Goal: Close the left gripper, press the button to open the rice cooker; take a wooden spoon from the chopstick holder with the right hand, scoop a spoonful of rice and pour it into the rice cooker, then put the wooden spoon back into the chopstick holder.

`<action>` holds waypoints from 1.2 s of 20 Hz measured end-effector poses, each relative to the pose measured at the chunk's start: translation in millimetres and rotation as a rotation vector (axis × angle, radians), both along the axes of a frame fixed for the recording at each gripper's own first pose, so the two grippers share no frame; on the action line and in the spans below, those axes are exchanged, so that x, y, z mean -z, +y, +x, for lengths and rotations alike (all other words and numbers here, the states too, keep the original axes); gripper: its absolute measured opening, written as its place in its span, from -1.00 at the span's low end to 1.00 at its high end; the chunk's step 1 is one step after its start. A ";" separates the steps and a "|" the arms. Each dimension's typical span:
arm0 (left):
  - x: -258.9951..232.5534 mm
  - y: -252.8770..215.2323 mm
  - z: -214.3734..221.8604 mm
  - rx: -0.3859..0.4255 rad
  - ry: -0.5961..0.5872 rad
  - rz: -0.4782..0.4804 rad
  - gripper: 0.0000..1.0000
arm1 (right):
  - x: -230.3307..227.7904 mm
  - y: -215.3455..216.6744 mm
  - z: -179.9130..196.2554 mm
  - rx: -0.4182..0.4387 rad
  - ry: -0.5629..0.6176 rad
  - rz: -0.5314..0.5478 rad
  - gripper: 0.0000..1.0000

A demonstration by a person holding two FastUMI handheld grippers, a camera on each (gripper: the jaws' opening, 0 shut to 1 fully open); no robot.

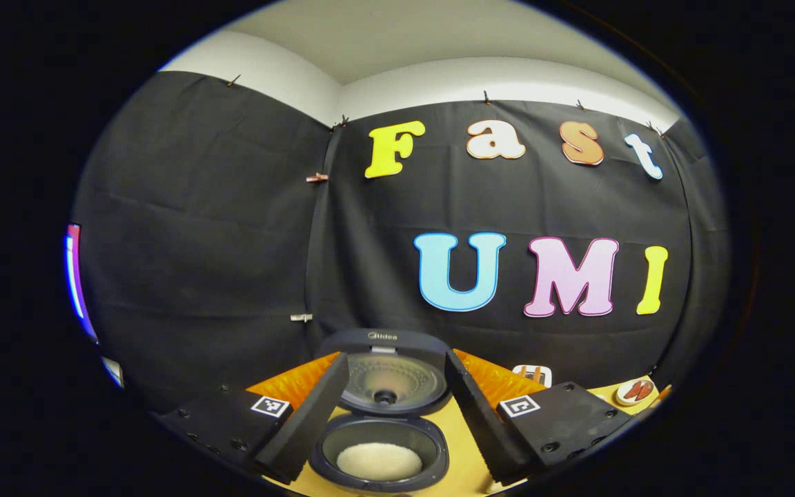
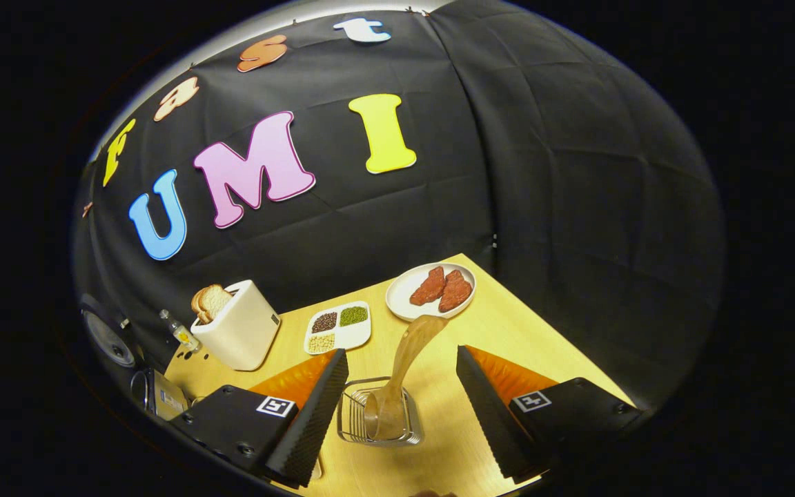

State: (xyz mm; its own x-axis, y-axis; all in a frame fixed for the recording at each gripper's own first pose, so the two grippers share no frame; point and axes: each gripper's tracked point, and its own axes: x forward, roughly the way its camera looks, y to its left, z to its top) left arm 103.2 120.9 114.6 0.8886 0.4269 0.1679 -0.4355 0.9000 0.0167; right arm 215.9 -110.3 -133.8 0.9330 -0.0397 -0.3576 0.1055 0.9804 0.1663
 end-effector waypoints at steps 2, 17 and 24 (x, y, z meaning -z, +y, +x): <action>-14.7 7.4 14.6 0.017 -0.022 0.055 0.89 | -12.7 -2.0 -8.9 -0.010 -0.018 -0.044 0.97; -14.5 68.4 137.5 0.123 0.023 0.153 0.96 | -35.5 40.8 -67.4 -0.054 -0.022 -0.131 0.97; 6.9 80.2 140.2 0.138 0.086 0.072 0.96 | -37.8 39.0 -59.8 -0.022 -0.030 -0.121 0.97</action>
